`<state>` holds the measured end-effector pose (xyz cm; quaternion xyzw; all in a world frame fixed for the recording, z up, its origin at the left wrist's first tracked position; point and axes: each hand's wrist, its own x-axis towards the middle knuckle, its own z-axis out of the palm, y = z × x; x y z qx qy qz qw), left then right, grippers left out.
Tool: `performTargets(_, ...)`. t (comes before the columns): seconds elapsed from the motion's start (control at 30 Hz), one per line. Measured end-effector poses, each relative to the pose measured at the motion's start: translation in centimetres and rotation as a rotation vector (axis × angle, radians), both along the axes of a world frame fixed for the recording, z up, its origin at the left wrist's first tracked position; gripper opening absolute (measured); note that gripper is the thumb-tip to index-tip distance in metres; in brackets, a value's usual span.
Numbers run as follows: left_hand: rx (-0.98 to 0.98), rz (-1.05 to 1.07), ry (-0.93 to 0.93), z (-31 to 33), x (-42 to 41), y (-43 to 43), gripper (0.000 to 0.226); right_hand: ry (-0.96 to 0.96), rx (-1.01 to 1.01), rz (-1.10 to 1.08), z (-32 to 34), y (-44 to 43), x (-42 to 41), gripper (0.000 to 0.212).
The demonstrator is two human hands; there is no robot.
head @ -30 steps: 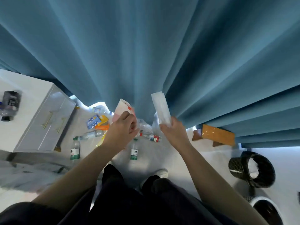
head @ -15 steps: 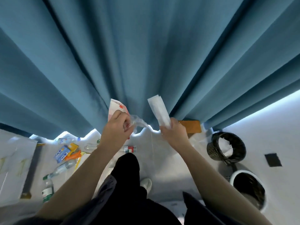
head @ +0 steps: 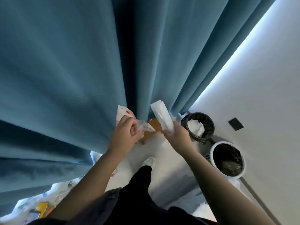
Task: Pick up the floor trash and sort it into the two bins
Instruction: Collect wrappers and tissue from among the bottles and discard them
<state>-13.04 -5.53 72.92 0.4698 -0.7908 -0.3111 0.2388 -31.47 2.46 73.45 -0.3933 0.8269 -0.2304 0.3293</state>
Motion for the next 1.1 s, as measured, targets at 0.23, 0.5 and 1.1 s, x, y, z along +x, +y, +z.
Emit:
performTargets(0.23, -0.008, -0.294, 0.05, 0.3, -12.9, -6.6, 0.029, 0.064, 0.026, -0.18, 0.8, -2.9, -10.7, 0.016)
performTargets(0.5, -0.064, -0.468, -0.036, -0.5, -24.7, -8.1, 0.025, -0.004, 0.055, -0.388, -0.5, -0.8, -19.5, 0.016)
performTargets(1.1, 0.213, -0.427, -0.341, -26.6, -46.3, -4.9, 0.027, -0.194, 0.503, -0.348, -27.7, -0.9, -44.4, 0.018)
